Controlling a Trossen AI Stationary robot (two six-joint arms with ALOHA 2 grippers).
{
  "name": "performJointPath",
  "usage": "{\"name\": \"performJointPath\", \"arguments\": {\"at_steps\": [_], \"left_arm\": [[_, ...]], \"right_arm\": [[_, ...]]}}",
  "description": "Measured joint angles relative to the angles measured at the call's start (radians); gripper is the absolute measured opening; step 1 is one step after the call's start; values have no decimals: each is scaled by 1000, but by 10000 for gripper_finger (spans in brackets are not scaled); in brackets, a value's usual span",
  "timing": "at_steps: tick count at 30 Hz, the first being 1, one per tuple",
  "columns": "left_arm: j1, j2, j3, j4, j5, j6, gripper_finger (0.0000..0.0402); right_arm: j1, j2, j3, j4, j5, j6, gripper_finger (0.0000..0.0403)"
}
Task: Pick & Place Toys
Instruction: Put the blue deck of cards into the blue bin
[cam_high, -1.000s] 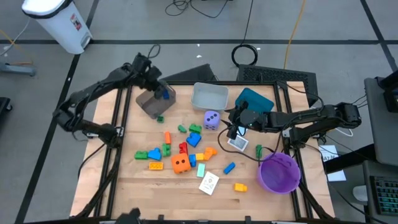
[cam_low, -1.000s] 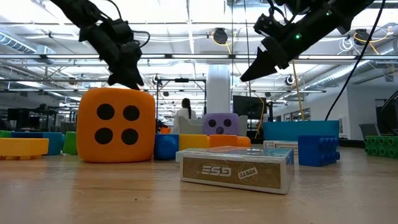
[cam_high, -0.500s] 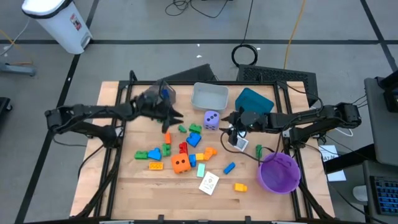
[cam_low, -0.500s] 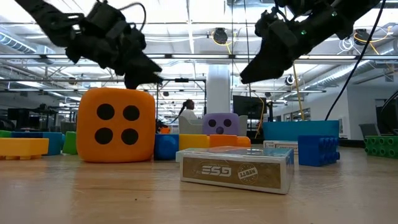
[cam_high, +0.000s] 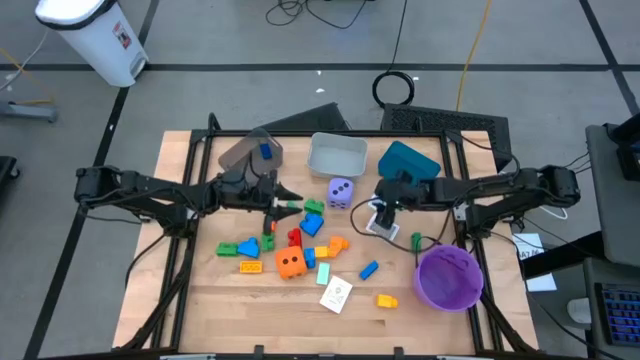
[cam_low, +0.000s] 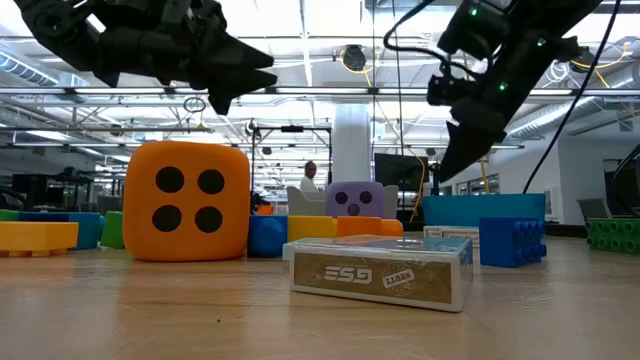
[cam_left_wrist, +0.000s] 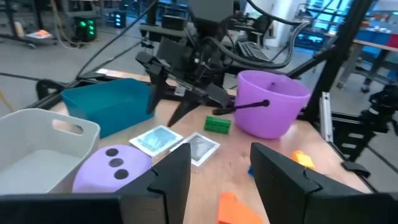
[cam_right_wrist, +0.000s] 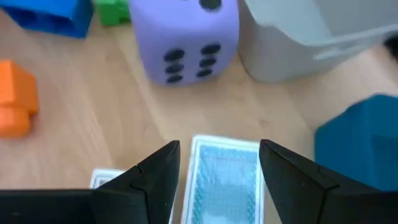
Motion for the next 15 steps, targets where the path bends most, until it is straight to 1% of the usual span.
{"name": "performJointPath", "arguments": {"at_steps": [3, 4, 8, 10, 12, 15], "left_arm": [[-6, 0, 0, 0, -23, -20, 175], [-7, 0, 0, 0, -23, -24, 175], [-15, 0, 1, -2, -23, -24, 175], [-15, 0, 1, -2, -23, -20, 175], [-15, 0, 1, -3, -23, -19, 175], [-15, 0, 1, -3, -23, -8, 175]], "right_arm": [[-48, 0, 0, -14, -115, 0, 215], [-63, 0, 0, -22, -135, 6, 215], [-97, 0, 0, -49, -141, 9, 215], [-108, 0, 0, -56, -170, 8, 215], [-111, 0, -7, -43, -190, 6, 215], [-111, 0, -26, -40, -187, -10, 215]]}}
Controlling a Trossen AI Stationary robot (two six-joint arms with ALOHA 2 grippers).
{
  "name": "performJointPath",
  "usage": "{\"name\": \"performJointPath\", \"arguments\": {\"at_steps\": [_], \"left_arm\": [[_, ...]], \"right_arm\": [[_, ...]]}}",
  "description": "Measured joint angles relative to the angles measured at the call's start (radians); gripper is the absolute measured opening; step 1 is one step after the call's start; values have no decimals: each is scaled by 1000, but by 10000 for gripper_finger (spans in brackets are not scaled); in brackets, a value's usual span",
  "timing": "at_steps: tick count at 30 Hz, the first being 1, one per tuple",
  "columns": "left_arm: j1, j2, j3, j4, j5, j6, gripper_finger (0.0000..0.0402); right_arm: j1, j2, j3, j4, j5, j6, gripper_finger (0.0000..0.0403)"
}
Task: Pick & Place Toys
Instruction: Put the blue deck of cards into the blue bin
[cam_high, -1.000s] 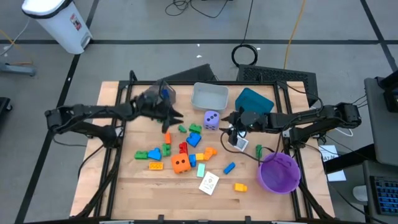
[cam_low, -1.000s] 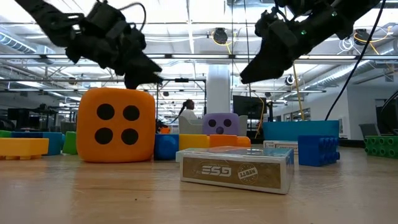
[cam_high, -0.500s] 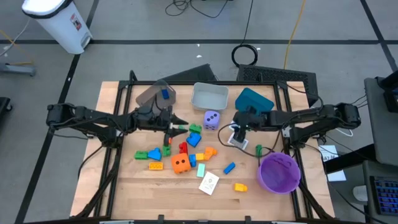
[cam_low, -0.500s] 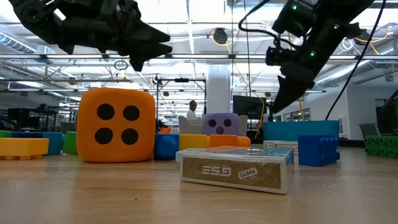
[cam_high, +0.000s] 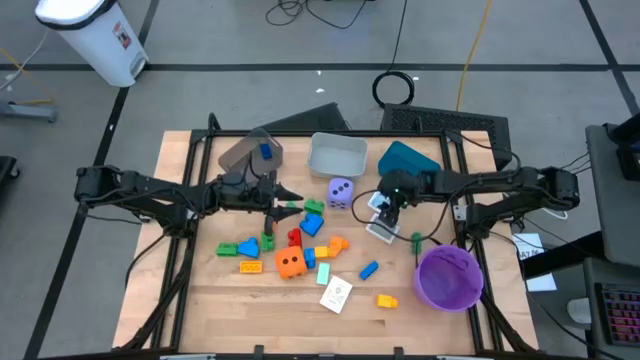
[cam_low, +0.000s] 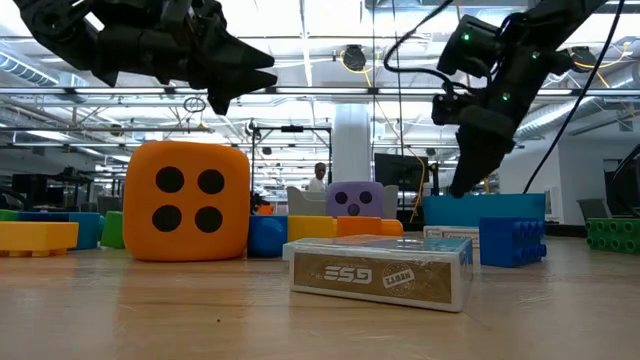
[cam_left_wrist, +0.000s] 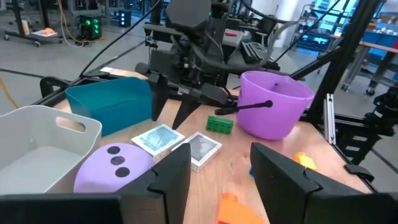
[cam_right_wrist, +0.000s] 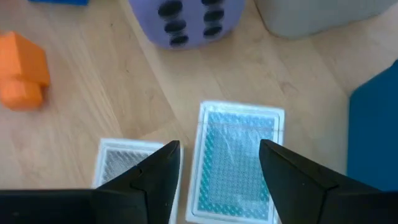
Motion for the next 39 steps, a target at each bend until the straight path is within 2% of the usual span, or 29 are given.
{"name": "performJointPath", "arguments": {"at_steps": [11, 14, 17, 22, 24, 30, 39], "left_arm": [[1, 0, 0, 0, -43, 46, 175], [1, 0, 0, 0, -69, 46, 175], [1, 0, 0, 0, -84, 64, 175], [1, 0, 0, 0, -86, 80, 175], [1, 0, 0, 0, -86, 80, 175], [1, 0, 0, 0, -86, 71, 175], [1, 0, 0, -1, -86, 71, 175]], "right_arm": [[-3, 0, -59, 90, -1, -78, 215], [-3, 0, -60, 91, -1, -93, 201], [-2, 0, -60, 90, -1, -97, 151], [-2, 0, -60, 90, -1, -127, 24], [-2, 0, -60, 90, -1, -146, 11], [-12, 0, -60, 94, -1, -102, 80], [-31, 0, -60, 89, -1, -19, 248]]}}
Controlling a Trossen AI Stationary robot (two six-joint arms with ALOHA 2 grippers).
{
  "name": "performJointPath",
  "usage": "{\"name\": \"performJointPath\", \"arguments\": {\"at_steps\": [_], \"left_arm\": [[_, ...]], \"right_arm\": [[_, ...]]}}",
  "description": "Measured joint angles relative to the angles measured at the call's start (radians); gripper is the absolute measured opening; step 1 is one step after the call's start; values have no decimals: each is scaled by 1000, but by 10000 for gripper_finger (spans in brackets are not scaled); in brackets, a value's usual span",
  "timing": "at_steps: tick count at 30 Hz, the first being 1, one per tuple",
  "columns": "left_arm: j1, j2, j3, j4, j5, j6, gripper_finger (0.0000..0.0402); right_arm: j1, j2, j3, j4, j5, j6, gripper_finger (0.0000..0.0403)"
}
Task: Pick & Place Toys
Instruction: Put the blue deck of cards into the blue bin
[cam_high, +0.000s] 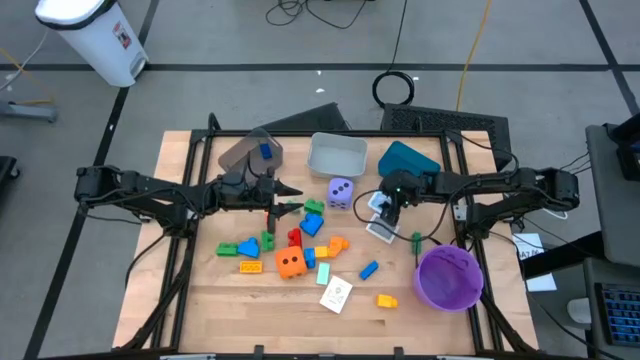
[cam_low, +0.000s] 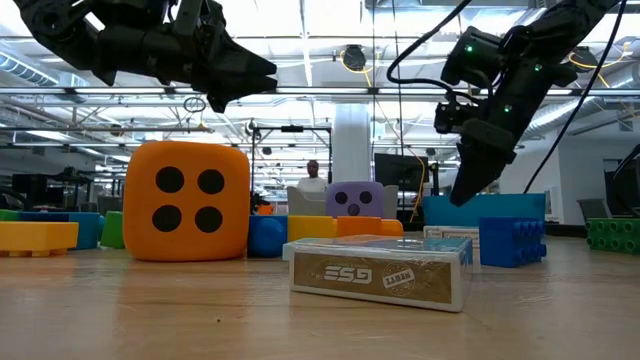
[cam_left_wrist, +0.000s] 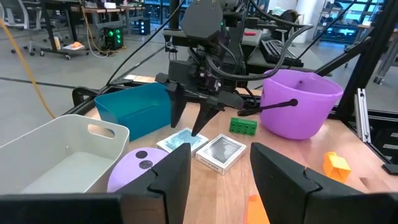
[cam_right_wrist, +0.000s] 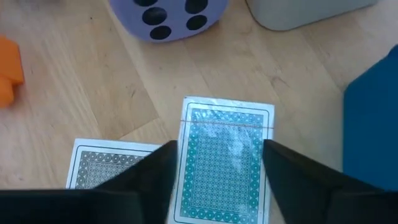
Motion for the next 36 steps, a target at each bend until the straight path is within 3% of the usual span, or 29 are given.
{"name": "performJointPath", "arguments": {"at_steps": [6, 11, 20, 36], "left_arm": [[0, 0, 0, -1, 0, 0, 175], [0, 0, 0, -1, 0, -3, 175], [0, 0, 0, -2, 0, -3, 175], [0, 0, 0, -2, 0, -3, 175]], "right_arm": [[0, 0, 0, -7, 1, 1, 325], [0, 0, -25, 24, 2, 1, 358], [0, 0, -119, 169, 3, 27, 363], [0, -1, -168, 173, 19, 18, 355]]}}
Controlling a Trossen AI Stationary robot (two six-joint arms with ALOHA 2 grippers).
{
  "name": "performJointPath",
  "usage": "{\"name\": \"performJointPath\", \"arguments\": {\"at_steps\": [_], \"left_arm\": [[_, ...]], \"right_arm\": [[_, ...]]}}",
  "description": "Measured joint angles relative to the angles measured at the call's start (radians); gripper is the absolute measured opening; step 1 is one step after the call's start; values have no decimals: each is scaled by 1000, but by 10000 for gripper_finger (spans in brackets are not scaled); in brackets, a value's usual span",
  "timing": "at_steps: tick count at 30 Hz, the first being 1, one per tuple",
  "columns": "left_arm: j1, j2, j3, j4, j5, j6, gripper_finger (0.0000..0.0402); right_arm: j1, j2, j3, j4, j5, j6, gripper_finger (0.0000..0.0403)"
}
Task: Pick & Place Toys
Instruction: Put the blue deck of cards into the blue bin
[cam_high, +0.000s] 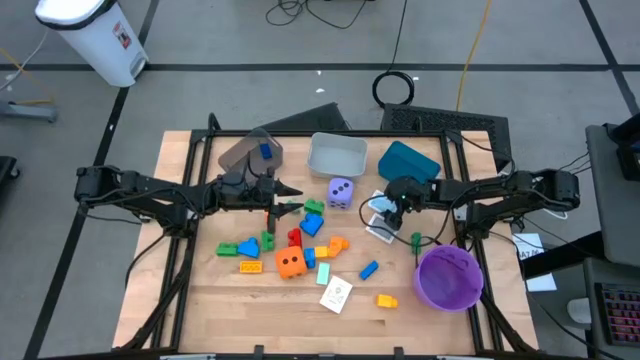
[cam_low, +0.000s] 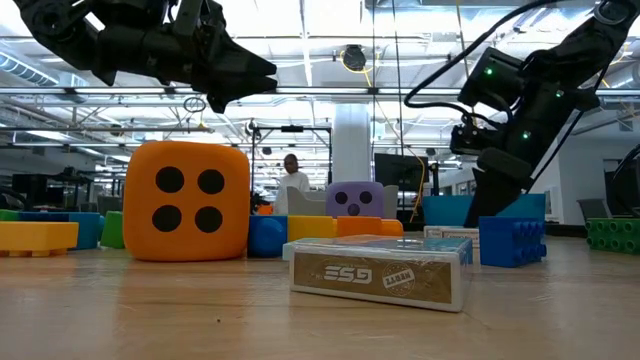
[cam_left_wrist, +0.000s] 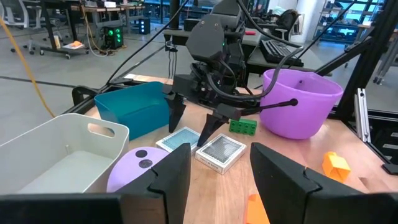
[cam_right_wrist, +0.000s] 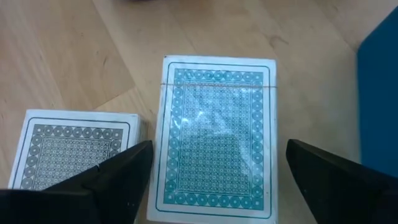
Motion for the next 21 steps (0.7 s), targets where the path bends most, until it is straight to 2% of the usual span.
{"name": "performJointPath", "arguments": {"at_steps": [9, 21], "left_arm": [[0, 0, 0, -5, 0, -5, 175], [0, 0, 0, -5, 0, -11, 175]], "right_arm": [[18, 1, -2, -5, 12, -19, 323], [23, 0, -17, 2, 13, -24, 325]]}}
